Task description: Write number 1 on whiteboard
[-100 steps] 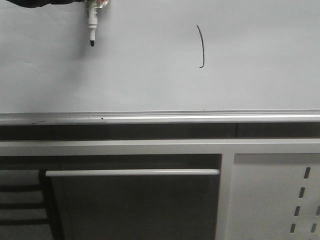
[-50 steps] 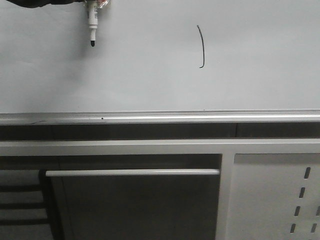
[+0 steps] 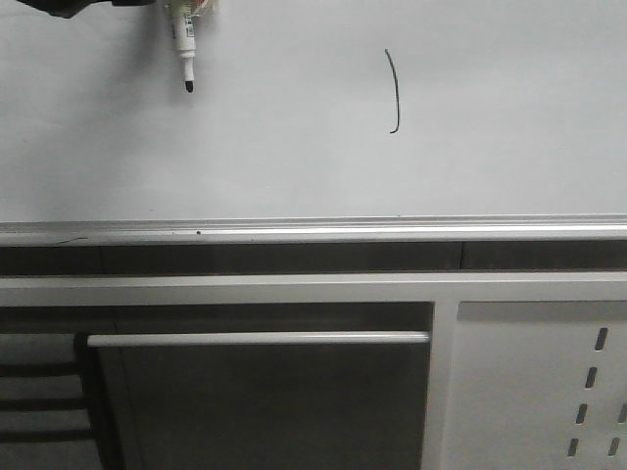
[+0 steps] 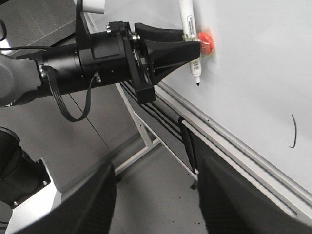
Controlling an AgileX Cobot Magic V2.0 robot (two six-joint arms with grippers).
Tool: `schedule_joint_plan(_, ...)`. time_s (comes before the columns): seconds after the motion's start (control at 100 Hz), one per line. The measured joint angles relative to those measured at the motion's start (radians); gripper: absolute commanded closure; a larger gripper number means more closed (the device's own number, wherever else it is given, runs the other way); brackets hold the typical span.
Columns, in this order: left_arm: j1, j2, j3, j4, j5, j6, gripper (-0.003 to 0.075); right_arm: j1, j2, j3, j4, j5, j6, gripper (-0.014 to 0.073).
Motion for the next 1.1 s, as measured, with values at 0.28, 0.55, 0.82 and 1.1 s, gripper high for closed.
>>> schedule_joint_plan(0.28,0.006,-0.046,0.000,-0.004,0.077,0.013,0.0218,-0.001,0.000,0.000,0.000,0.002,0.000,0.0246)
schedule_joint_plan(0.55,0.006,-0.251,0.047,-0.002,0.321,0.081,0.0264,-0.003,-0.020,0.000,-0.002,0.002,0.016,0.0338)
schedule_joint_plan(0.82,0.006,-0.508,0.119,0.009,0.513,0.122,0.0738,-0.005,-0.160,0.037,-0.099,-0.174,0.136,0.0645)
schedule_joint_plan(1.1,0.006,-0.742,0.251,0.044,0.636,0.132,0.0741,-0.005,-0.516,0.321,-0.103,-0.404,0.139,0.0647)
